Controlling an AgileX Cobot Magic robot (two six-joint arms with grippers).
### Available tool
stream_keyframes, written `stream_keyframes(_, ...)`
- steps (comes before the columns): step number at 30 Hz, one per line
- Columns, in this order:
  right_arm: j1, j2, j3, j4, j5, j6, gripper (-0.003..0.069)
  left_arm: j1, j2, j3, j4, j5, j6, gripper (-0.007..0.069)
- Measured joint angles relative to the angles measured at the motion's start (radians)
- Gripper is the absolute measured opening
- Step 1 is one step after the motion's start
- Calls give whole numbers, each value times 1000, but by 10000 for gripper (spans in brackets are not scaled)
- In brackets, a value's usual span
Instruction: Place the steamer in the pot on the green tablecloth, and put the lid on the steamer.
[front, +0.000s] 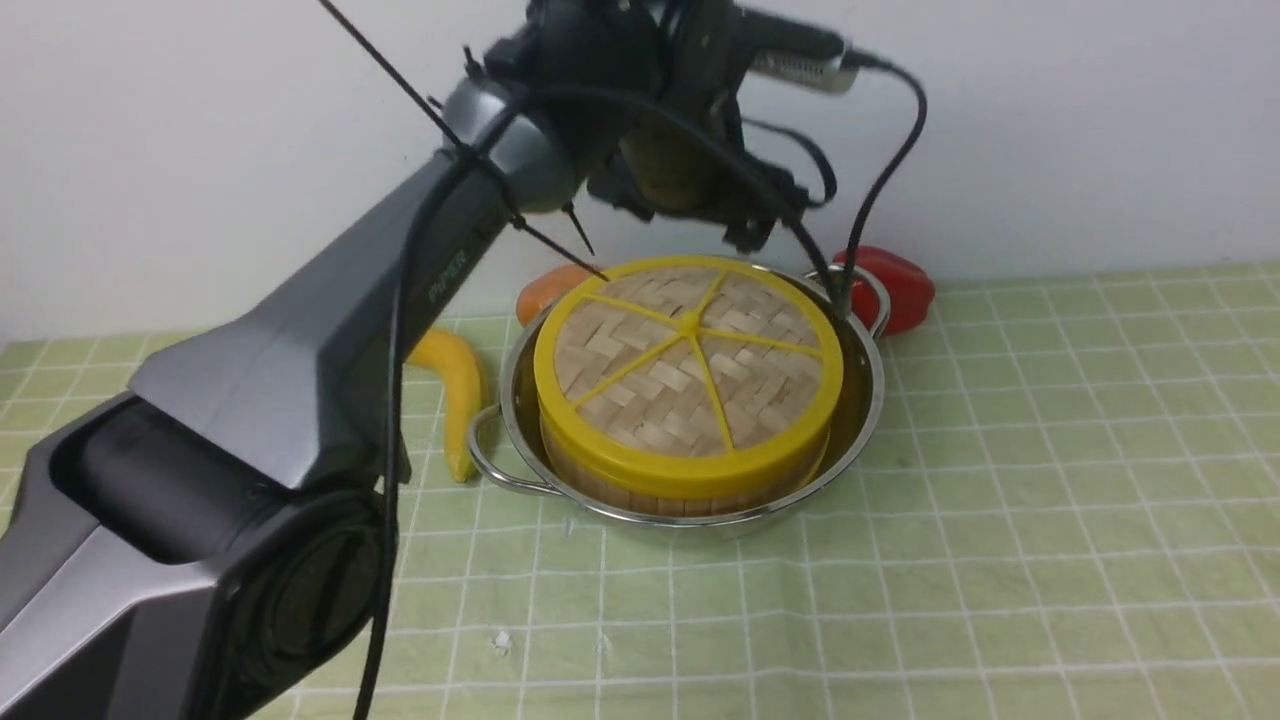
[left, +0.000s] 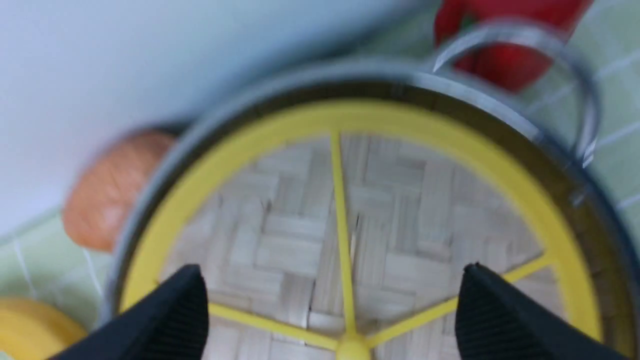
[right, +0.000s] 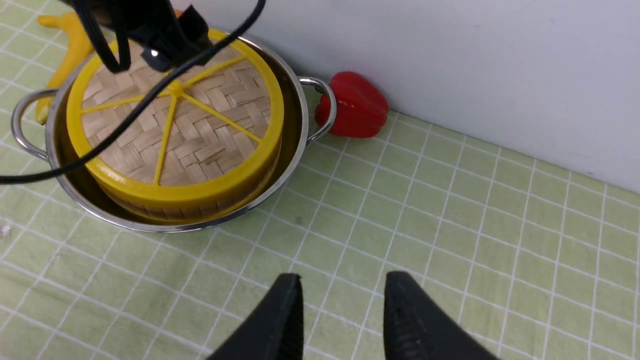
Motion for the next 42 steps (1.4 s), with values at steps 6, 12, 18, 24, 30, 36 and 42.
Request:
stream_keyframes(6, 0, -4, 0, 2, 0, 0, 252, -30, -120, -11, -7, 6, 22, 412)
stream_keyframes(12, 0, -55, 0, 2, 0, -3, 250, -72, -313, -11, -13, 6, 69, 47)
stream_keyframes(18, 0, -144, 0, -11, 0, -27, 220, -85, -508, -10, -20, 6, 109, -23)
stream_keyframes(24, 0, -262, 31, -86, -2, -70, 153, -85, -758, 159, -12, 7, 164, -23)
stream_keyframes(30, 0, -407, 236, -157, -69, -119, 83, -85, -992, 510, -11, 7, 192, -23)
stream_keyframes(36, 0, -521, 538, -160, -240, -124, -13, -85, -1231, 1002, -11, 9, 94, -23)
stream_keyframes(42, 0, -534, 756, -109, -366, -124, -13, -85, -1424, 1425, -12, -186, -67, -23)
